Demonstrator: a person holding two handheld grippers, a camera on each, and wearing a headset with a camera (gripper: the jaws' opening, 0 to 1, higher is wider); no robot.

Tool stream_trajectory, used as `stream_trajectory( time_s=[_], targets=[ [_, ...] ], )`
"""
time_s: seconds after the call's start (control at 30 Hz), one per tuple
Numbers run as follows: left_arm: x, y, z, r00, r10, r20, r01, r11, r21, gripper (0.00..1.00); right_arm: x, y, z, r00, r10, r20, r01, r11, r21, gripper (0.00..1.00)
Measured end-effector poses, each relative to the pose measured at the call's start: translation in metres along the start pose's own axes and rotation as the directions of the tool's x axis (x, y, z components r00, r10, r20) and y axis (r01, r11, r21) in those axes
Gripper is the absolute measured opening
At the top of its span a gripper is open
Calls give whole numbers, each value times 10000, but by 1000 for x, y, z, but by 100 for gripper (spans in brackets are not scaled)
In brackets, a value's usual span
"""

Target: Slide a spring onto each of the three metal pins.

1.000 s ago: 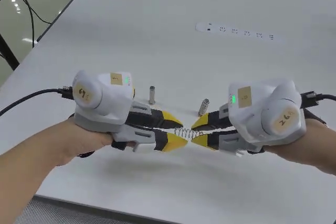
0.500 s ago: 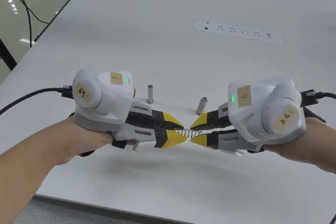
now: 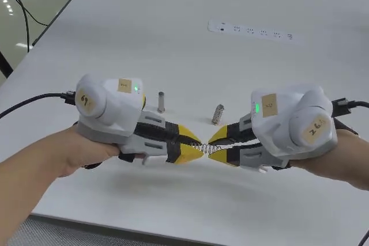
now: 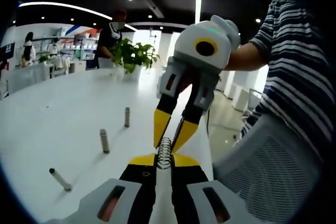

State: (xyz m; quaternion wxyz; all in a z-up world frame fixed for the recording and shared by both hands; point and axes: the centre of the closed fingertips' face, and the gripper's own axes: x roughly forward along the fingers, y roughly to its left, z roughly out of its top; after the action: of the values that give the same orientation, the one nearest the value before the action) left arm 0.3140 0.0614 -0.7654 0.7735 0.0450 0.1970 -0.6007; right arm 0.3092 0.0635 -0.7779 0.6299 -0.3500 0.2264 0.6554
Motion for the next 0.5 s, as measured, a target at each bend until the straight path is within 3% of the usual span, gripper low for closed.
stream_trajectory(
  time_s=[0.17, 0.5],
  targets=[
    [0, -2, 0, 10000, -97, -21, 97, 9999, -44, 2, -1, 3, -9, 9999, -22, -122, 25, 9995, 310, 14],
    [0, -5, -1, 9995, -287, -132, 287, 9996, -31, 2, -2, 5, -9, 10000, -86, 6, 86, 9995, 297, 8]
  ],
)
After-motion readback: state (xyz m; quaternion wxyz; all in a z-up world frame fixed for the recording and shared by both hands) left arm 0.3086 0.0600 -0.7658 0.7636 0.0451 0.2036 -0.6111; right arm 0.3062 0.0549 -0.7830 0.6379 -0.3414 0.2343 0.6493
